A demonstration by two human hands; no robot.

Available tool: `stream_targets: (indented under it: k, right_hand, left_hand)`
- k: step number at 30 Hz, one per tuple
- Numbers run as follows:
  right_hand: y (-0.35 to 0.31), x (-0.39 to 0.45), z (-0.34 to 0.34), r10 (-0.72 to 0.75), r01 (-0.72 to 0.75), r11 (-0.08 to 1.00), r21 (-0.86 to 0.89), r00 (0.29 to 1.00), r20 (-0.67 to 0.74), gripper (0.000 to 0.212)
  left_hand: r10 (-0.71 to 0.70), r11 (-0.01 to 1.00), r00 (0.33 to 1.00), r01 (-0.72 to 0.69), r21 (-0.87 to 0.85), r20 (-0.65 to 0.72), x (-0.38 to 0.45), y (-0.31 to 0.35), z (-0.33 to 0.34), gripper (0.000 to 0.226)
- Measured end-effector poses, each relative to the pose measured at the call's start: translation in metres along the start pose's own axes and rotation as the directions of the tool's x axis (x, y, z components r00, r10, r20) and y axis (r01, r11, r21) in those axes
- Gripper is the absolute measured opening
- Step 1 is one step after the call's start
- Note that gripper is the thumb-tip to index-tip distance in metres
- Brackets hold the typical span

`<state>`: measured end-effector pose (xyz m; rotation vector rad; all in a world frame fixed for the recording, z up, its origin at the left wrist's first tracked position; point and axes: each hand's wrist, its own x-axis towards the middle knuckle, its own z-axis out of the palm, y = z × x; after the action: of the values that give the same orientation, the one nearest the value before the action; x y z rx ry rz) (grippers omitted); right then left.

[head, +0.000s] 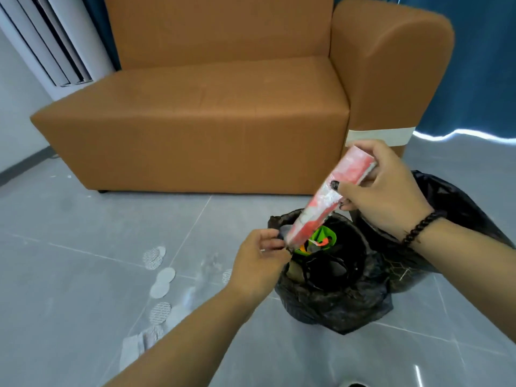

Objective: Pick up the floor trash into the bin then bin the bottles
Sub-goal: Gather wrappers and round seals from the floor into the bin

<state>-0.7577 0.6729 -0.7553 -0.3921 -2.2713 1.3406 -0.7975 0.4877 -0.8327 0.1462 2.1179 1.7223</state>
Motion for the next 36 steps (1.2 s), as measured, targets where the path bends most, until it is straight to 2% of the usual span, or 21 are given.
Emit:
stream_targets:
  k: [3, 5, 8, 10, 12, 14, 16, 19, 23, 25, 29, 33, 35, 36]
  right_hand:
    - [0.029, -0.007, -0.006, -0.044, 0.046, 0.989, -0.138, 0.999, 0.019, 0.055]
    - [0.047, -0.015, -0.007, -0.065, 0.069, 0.985, -0.161, 0.998, 0.026, 0.056]
    - [0.073, -0.027, 0.0, -0.12, 0.129, 0.965, -0.227, 0.991, 0.051, 0.058]
    - [0.09, -0.033, 0.009, -0.187, 0.197, 0.936, -0.293, 0.98, 0.06, 0.059]
    - [0.109, -0.037, 0.016, -0.318, 0.334, 0.852, -0.404, 0.942, 0.11, 0.056]
    - [0.128, -0.041, 0.021, -0.449, 0.496, 0.713, -0.495, 0.866, 0.221, 0.047]
    - [0.148, -0.044, 0.026, -0.502, 0.608, 0.582, -0.541, 0.791, 0.35, 0.04]
    - [0.166, -0.05, 0.034, -0.428, 0.644, 0.521, -0.56, 0.765, 0.481, 0.037]
    - [0.166, -0.048, 0.041, -0.364, 0.635, 0.489, -0.598, 0.771, 0.522, 0.04]
    - [0.164, -0.047, 0.047, -0.332, 0.625, 0.509, -0.591, 0.777, 0.535, 0.039]
    - [0.152, -0.041, 0.056, -0.175, 0.56, 0.564, -0.606, 0.799, 0.576, 0.055]
    - [0.131, -0.035, 0.05, 0.041, 0.391, 0.685, -0.614, 0.821, 0.569, 0.076]
    - [0.12, -0.034, 0.045, 0.038, 0.396, 0.667, -0.631, 0.827, 0.56, 0.074]
    - [0.114, -0.033, 0.044, 0.012, 0.438, 0.619, -0.652, 0.825, 0.565, 0.072]
  left_hand:
    - [0.084, 0.991, 0.996, -0.082, 0.106, -0.019, 0.008, -0.032, 0.019, 0.03]
    - [0.178, 0.948, 0.982, -0.188, 0.258, 0.061, 0.012, -0.048, 0.028, 0.029]
    - [0.299, 0.8, 0.928, -0.37, 0.472, 0.222, 0.018, -0.065, 0.033, 0.026]
    - [0.335, 0.715, 0.899, -0.438, 0.545, 0.283, 0.022, -0.075, 0.035, 0.025]
    - [0.376, 0.666, 0.872, -0.49, 0.563, 0.314, 0.025, -0.084, 0.033, 0.029]
    - [0.407, 0.618, 0.843, -0.537, 0.574, 0.351, 0.025, -0.089, 0.032, 0.032]
    - [0.426, 0.592, 0.822, -0.57, 0.57, 0.379, 0.027, -0.092, 0.03, 0.032]
    - [0.433, 0.564, 0.796, -0.605, 0.563, 0.423, 0.031, -0.091, 0.027, 0.031]
    - [0.394, 0.527, 0.776, -0.629, 0.571, 0.492, 0.034, -0.089, 0.02, 0.028]
    - [0.381, 0.52, 0.769, -0.637, 0.569, 0.513, 0.035, -0.088, 0.017, 0.026]
    - [0.346, 0.579, 0.8, -0.593, 0.559, 0.491, 0.035, -0.081, 0.004, 0.025]
    - [0.339, 0.59, 0.807, -0.583, 0.559, 0.483, 0.03, -0.074, -0.027, 0.027]
    - [0.282, 0.585, 0.82, -0.559, 0.588, 0.498, 0.027, -0.074, -0.049, 0.027]
    - [0.251, 0.576, 0.829, -0.542, 0.612, 0.499, 0.025, -0.075, -0.063, 0.027]
